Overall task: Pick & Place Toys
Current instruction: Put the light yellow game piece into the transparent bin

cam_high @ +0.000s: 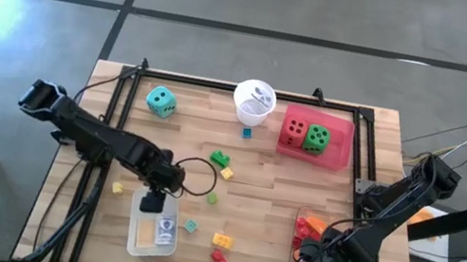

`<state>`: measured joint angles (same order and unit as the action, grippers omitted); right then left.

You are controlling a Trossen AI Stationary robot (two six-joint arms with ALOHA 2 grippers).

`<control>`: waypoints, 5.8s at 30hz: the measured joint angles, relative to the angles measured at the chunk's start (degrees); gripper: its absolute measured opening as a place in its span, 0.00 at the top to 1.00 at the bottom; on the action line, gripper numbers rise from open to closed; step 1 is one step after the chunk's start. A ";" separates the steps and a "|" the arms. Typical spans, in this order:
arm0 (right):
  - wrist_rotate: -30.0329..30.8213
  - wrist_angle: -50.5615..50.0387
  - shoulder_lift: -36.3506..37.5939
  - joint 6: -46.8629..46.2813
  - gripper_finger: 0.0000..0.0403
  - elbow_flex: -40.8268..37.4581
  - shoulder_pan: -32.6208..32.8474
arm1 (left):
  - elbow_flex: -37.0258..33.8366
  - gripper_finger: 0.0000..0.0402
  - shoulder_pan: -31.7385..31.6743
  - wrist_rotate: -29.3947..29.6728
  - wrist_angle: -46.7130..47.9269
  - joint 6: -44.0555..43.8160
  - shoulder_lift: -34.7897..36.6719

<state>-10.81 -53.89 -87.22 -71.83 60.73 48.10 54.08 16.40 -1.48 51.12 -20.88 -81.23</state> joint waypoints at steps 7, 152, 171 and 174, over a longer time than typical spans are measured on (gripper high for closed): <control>0.26 0.00 0.02 0.69 0.17 0.00 0.00 | 5.83 0.27 -0.17 0.00 12.30 -7.92 0.22; 33.17 2.73 0.11 11.91 0.17 6.53 -12.24 | -1.32 0.65 21.61 3.36 23.39 -35.11 13.53; 41.03 10.84 0.00 31.04 0.17 20.47 -25.62 | 18.76 0.65 14.59 21.47 20.51 -43.57 14.81; 41.03 18.33 0.01 39.31 0.17 22.81 -25.53 | 18.98 0.65 10.56 21.68 10.57 -42.74 15.86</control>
<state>30.22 -35.56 -87.21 -32.52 83.54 22.56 73.05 26.96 20.21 61.69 -63.62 -65.37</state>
